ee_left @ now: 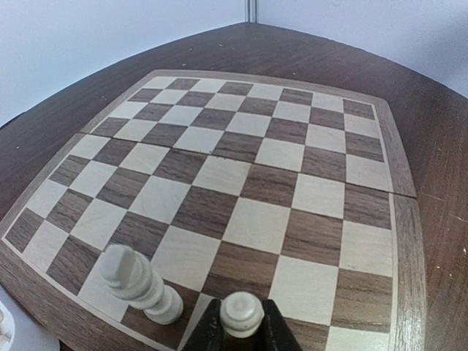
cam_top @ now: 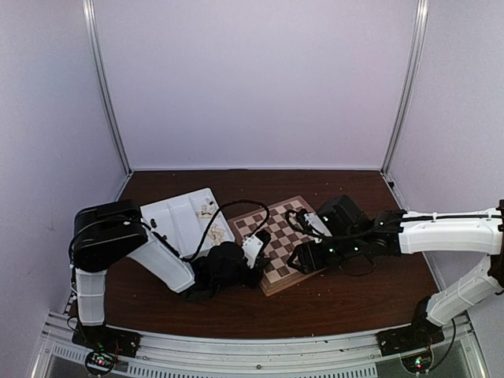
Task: Set up the chess pieces on the board
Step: Move the chess piece to the chessboard.
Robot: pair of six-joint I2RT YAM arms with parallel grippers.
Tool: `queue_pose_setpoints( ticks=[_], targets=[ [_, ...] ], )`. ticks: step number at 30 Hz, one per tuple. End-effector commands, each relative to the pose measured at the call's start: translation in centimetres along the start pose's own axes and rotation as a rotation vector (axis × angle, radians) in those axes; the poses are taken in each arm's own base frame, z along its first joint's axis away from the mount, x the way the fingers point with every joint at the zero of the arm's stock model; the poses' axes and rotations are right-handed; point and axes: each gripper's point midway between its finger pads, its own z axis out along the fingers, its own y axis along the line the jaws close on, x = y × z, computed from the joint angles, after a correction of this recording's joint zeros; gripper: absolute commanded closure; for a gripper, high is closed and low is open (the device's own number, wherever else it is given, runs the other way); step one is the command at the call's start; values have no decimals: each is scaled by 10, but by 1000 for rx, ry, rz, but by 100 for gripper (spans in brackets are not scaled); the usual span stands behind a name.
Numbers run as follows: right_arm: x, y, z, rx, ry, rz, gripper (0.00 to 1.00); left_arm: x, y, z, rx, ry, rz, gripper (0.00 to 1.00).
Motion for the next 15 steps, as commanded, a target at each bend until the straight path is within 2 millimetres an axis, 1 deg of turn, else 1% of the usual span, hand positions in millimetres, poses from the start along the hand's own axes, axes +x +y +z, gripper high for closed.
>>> queue_pose_setpoints(
  ticks=[1,15],
  targets=[
    [-6,-3,-5,9,-37,-9,37,30,15,7,-59,102,10,82],
    [-7,-1,-4,1,-40,-8,36,36,22,3,-87,110,2,82]
  ],
)
